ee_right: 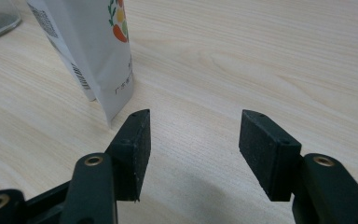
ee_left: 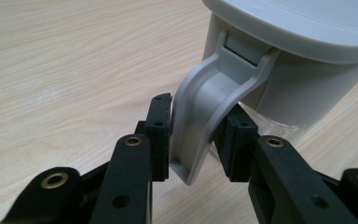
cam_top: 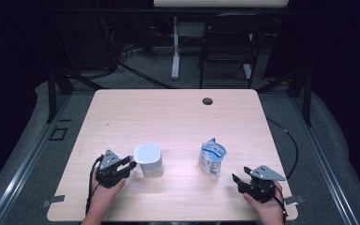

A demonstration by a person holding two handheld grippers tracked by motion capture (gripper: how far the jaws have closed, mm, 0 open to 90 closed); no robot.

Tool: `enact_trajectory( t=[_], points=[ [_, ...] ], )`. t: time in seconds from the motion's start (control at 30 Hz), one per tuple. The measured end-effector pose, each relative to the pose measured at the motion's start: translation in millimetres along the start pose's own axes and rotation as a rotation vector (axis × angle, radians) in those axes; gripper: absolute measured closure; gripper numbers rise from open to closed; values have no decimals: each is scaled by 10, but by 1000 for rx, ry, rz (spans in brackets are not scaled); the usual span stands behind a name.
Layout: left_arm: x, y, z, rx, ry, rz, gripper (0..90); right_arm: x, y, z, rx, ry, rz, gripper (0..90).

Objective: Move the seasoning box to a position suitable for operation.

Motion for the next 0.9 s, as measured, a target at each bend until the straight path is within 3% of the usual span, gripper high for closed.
enact_trajectory(
  t=[0.3, 0.9],
  points=[
    [-10, -7, 9, 5, 42, -31, 705, -13, -3, 10, 6, -2, 6, 433],
    [-21, -18, 20, 2, 52, -36, 710, 1, -19, -4, -1, -1, 1, 433]
  ],
)
Point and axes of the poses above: each handheld gripper's, and its own axes: y roughly forward along the jaws, z roughly out of its underside, x roughly to its left, the point moved 10 cm from there along y, roughly forward along the jaws, and after that the axes turned 15 degrees about -y, right-handed, at the moved point
